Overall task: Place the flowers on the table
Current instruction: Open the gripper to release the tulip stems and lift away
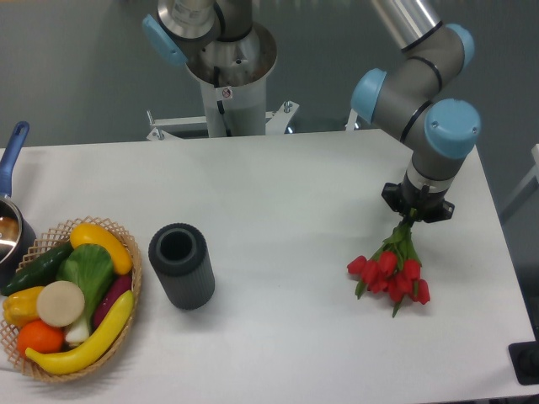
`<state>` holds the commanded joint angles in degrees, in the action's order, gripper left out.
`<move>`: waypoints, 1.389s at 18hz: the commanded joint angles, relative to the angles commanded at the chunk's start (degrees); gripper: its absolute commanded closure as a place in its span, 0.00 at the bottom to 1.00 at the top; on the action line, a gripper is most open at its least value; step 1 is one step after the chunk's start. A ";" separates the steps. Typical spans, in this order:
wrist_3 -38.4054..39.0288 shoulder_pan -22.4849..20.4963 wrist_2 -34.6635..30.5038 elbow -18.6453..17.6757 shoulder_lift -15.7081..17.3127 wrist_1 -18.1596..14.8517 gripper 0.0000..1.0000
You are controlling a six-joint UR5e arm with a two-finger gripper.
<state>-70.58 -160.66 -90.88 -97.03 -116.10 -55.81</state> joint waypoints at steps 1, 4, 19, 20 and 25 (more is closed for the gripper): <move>0.09 -0.09 1.14 0.00 0.00 0.00 0.55; 0.09 -0.18 2.20 -0.61 0.26 0.35 0.13; -2.62 -5.09 1.67 -2.37 7.64 7.03 0.00; -4.29 -5.53 1.59 -2.37 7.82 6.86 0.00; -9.05 -7.29 1.59 -2.55 10.02 6.15 0.00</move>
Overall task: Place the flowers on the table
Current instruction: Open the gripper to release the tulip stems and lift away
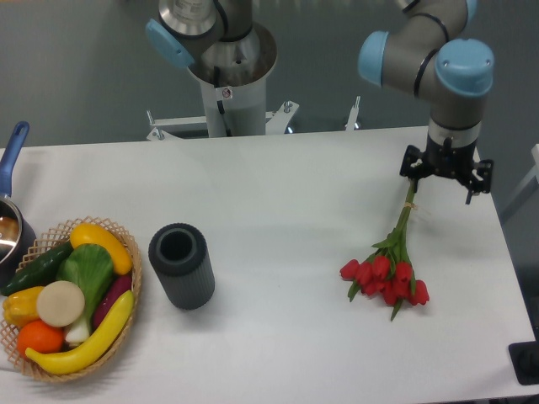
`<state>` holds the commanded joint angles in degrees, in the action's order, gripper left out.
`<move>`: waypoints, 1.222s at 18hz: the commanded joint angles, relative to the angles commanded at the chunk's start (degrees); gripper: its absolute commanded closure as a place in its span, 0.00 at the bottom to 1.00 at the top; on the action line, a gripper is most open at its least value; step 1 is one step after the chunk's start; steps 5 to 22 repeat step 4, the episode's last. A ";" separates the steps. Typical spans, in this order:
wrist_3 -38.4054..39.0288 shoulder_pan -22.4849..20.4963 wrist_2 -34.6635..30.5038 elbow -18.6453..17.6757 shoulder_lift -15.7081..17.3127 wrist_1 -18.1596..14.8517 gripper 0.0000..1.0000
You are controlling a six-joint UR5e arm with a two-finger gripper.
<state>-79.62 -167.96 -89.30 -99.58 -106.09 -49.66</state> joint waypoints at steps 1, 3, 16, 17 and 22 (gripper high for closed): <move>-0.27 -0.18 0.00 0.00 0.35 -0.18 0.00; -0.53 -0.62 0.00 0.00 0.88 -1.05 0.00; -0.53 -0.62 -0.09 -0.09 0.88 -1.14 0.00; -0.53 -0.62 -0.09 -0.09 0.88 -1.14 0.00; -0.53 -0.62 -0.09 -0.09 0.88 -1.14 0.00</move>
